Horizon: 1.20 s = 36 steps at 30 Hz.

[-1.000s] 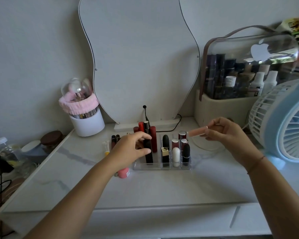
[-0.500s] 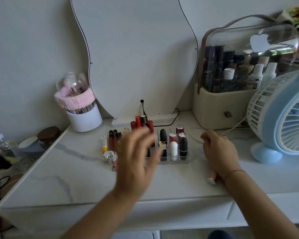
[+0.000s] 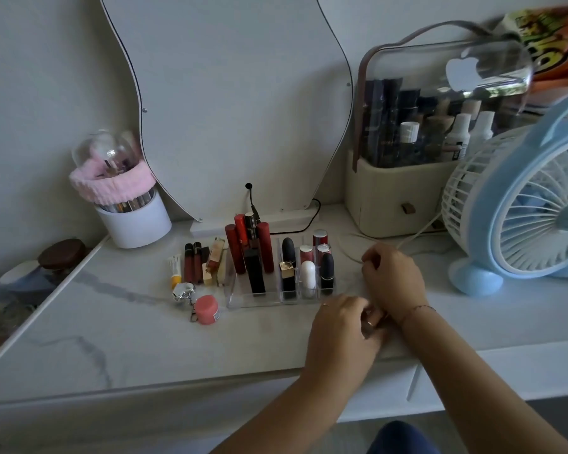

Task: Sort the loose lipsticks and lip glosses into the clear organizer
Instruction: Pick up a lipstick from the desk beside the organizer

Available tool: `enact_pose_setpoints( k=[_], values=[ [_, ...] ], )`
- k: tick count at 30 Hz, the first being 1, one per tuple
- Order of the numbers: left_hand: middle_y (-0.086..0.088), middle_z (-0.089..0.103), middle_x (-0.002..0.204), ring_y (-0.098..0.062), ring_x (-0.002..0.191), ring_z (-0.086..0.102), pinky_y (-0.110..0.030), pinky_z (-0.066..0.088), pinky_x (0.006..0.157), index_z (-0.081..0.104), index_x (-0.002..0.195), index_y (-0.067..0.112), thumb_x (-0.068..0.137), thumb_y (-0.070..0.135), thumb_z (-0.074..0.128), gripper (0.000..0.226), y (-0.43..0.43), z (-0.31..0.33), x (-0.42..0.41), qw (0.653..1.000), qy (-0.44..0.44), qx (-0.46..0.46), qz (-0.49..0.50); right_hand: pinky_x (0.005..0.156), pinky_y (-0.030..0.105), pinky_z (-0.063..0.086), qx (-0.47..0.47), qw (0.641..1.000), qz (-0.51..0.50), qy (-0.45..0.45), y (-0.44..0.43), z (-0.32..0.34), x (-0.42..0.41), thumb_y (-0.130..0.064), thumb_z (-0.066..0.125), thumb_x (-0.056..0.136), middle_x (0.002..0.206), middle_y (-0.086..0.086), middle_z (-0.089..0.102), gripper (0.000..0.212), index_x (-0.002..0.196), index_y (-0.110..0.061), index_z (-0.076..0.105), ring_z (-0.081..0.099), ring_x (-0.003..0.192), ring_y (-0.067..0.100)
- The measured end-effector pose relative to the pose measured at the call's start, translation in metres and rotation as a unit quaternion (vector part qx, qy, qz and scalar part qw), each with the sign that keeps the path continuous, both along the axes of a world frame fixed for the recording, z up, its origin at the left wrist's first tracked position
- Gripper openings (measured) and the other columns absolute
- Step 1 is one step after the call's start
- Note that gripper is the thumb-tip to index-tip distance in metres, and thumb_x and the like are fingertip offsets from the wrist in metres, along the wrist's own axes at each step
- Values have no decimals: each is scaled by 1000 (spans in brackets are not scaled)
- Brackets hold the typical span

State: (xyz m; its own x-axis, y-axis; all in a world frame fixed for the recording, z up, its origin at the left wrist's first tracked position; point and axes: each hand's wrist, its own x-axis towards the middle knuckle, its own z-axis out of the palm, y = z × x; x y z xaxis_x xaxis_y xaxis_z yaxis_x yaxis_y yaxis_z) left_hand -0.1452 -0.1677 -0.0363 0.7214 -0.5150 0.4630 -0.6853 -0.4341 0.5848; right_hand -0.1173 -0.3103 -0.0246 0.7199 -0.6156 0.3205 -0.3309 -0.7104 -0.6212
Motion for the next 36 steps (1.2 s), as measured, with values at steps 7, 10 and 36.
enact_pose_setpoints(
  k=[7, 10, 36],
  values=[
    [1, 71, 89, -11, 80, 63, -17, 48, 73, 72, 98, 13, 77, 14, 74, 21, 5, 6, 2, 991, -13, -128, 32, 59, 24, 41, 218, 962, 137, -94, -5, 11, -19, -37, 53, 90, 68, 1, 66, 30, 76, -16, 69, 56, 63, 15],
    [4, 70, 92, -5, 84, 61, -15, 48, 76, 70, 101, 15, 77, 15, 75, 24, 10, 13, 7, 984, -26, -174, 38, 52, 20, 36, 351, 907, 208, -106, 4, 16, -37, -55, 49, 83, 65, 6, 61, 48, 82, -12, 71, 46, 54, 11],
    [6, 40, 147, -22, 142, 16, -48, -6, 111, 68, 80, 33, 69, 54, 71, 23, 73, 56, 98, 948, -177, 211, 159, 47, 18, 26, 484, 808, 246, -230, 21, 11, -52, -31, 58, 79, 63, 8, 48, 24, 77, -8, 65, 30, 54, 13]
  ],
)
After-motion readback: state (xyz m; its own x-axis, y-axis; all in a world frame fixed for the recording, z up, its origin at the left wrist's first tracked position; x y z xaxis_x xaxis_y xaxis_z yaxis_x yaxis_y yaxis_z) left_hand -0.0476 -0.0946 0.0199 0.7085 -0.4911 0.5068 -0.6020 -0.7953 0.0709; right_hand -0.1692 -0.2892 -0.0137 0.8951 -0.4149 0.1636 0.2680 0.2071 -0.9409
